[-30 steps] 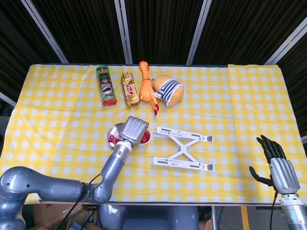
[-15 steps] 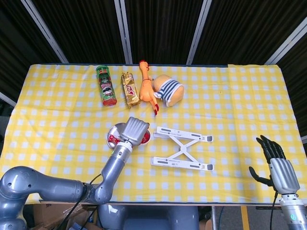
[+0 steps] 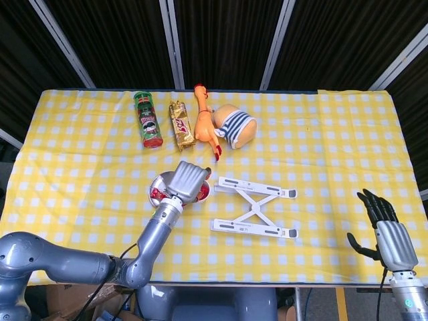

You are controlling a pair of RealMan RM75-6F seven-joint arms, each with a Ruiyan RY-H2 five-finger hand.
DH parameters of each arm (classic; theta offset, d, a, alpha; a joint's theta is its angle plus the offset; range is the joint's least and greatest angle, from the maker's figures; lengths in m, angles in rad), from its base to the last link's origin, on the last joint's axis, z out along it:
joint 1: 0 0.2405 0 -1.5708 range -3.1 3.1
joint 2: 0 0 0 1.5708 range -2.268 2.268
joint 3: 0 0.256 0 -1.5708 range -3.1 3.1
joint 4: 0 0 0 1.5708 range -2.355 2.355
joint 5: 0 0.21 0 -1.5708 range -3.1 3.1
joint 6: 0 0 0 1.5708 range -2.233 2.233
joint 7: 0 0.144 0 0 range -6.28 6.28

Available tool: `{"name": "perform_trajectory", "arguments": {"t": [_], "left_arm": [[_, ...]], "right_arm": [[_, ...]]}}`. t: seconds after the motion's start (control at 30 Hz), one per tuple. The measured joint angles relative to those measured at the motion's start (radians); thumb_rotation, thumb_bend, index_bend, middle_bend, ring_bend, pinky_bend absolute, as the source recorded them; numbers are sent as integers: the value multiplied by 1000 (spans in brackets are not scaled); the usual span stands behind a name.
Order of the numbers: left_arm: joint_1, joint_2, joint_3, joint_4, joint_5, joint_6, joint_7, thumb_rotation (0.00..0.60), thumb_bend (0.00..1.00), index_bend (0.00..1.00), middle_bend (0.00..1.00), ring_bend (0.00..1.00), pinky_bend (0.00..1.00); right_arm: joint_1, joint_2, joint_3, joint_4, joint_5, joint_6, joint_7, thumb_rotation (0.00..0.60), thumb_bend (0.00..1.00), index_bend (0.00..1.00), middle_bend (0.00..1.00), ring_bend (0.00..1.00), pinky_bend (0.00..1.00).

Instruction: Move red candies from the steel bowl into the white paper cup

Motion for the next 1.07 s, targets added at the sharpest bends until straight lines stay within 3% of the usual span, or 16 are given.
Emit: {"name": "perform_trajectory", "arguments": {"t": [0.2, 0.33, 0.43, 0.53, 0.7, 0.8, 0.87, 0.97, 1.07], "left_arm": [[32, 35, 4, -49, 40, 35, -39, 600, 262, 312, 873, 922, 962], [78, 71, 18, -96, 91, 74, -88, 600, 253, 282, 709, 791, 842], [132, 113, 47, -137, 156, 116, -137, 600, 247, 257, 503, 630, 689], [201, 166, 97, -175, 248, 167, -194, 600, 217, 187, 322, 460, 549], [343, 272, 231, -210, 469, 271, -310, 600, 153, 50, 62, 164, 306], [439, 330, 321, -204, 617, 349, -384, 600, 134, 5, 0, 16, 111], [517, 366, 384, -181, 719, 412, -446, 600, 123, 0, 0, 0, 48], [630, 406, 457, -124, 821, 489, -550, 600, 116, 0, 0, 0, 37], [721, 433, 500, -53, 867, 538, -644, 600, 116, 0, 0, 0, 31]], "right_arm": [[-3, 1, 1, 2, 0, 7, 2, 600, 411, 0, 0, 0, 0], [-3, 1, 1, 5, 2, 6, 1, 600, 412, 0, 0, 0, 0], [-2, 0, 1, 8, 1, 5, -5, 600, 411, 0, 0, 0, 0], [-1, -3, 1, 12, 1, 4, -17, 600, 411, 0, 0, 0, 0], [-1, -10, 4, 25, -5, 15, -39, 600, 412, 0, 0, 0, 0], [-2, -18, 7, 38, -11, 28, -69, 600, 411, 0, 0, 0, 0], [-3, -27, 10, 46, -16, 41, -95, 600, 412, 0, 0, 0, 0], [-3, -40, 14, 60, -26, 55, -129, 600, 412, 0, 0, 0, 0], [-3, -55, 16, 71, -28, 62, -156, 600, 412, 0, 0, 0, 0]]}}
